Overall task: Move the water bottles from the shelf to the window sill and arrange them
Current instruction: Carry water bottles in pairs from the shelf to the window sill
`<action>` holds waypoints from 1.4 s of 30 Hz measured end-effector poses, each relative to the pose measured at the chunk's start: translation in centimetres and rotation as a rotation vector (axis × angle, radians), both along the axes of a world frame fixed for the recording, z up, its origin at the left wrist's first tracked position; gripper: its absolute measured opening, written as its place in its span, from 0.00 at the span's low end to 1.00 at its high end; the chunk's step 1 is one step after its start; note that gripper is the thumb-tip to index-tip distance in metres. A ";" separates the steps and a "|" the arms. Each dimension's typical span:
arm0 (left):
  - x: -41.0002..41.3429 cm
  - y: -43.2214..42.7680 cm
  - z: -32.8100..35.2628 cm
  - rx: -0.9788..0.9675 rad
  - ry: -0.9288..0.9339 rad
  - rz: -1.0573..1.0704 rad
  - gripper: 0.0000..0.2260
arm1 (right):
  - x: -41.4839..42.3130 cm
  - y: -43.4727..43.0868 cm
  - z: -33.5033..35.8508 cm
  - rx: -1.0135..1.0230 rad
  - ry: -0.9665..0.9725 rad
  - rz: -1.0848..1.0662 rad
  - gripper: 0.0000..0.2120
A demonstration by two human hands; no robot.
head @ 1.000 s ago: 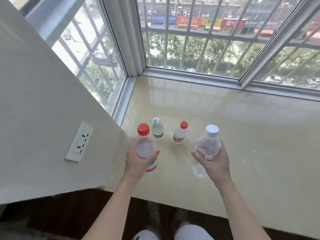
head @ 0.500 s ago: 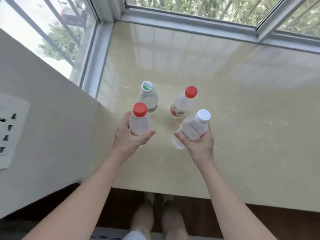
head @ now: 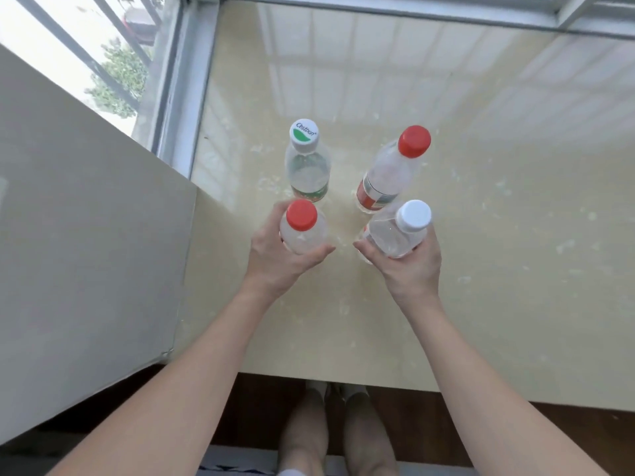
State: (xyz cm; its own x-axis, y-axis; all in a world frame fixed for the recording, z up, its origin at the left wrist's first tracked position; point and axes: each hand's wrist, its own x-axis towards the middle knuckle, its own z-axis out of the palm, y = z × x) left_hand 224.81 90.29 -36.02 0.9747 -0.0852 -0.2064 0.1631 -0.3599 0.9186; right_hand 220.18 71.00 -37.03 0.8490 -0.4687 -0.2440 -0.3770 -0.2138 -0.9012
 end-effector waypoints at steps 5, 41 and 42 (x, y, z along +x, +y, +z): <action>-0.3 0.6 -1.2 0.051 0.067 -0.025 0.29 | -1.1 -0.2 -0.3 0.034 0.033 0.015 0.41; -1.0 0.4 -4.8 0.134 0.234 0.032 0.24 | -1.5 -0.3 -2.3 0.089 0.086 0.028 0.28; -1.0 0.6 -4.8 0.143 0.240 0.026 0.25 | -1.6 -0.3 -2.5 0.095 0.090 0.031 0.28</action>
State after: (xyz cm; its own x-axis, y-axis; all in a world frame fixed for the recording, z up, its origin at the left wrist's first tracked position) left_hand 223.76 90.84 -40.87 0.8979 -0.0147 -0.4400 0.3808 -0.4758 0.7929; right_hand 218.58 70.71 -39.48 0.8356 -0.4135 -0.3615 -0.4516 -0.1425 -0.8808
